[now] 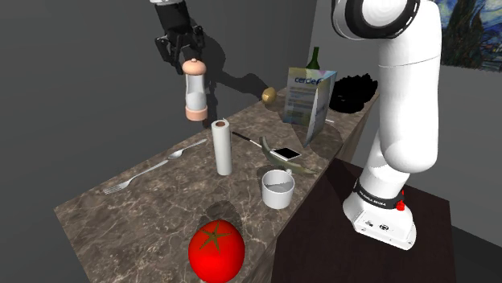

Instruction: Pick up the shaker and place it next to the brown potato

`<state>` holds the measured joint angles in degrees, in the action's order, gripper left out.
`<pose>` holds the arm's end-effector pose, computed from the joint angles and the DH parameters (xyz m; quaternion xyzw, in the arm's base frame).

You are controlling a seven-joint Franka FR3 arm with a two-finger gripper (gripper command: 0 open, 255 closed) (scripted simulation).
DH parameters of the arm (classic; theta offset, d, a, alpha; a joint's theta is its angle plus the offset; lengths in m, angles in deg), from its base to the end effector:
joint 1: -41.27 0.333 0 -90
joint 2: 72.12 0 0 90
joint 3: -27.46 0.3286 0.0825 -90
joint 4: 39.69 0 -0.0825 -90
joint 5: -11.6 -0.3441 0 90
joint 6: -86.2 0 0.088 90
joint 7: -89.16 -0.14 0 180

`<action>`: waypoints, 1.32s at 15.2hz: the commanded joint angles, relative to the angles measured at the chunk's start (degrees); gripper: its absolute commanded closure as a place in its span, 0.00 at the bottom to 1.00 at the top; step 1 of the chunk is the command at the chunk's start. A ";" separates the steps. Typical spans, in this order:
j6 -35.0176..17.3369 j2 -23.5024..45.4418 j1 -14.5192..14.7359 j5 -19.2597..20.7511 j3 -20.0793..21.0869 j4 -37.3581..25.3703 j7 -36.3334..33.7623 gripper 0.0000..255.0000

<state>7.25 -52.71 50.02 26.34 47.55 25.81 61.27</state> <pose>0.5542 0.2139 0.5901 0.9965 -0.0177 -0.0054 0.0820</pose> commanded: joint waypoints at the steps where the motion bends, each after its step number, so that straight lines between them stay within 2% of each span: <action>1: 2.13 0.97 0.46 0.40 -0.02 -3.07 0.27 1.00; 7: 8.96 5.01 2.60 2.12 -0.19 -13.92 1.03 1.00; 13: 2.89 -4.28 -5.93 -1.17 -2.02 -0.13 8.22 1.00; 20: -1.17 -10.11 -13.07 -3.14 -5.60 7.87 17.59 1.00</action>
<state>6.75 -62.37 37.92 23.36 42.51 32.88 77.38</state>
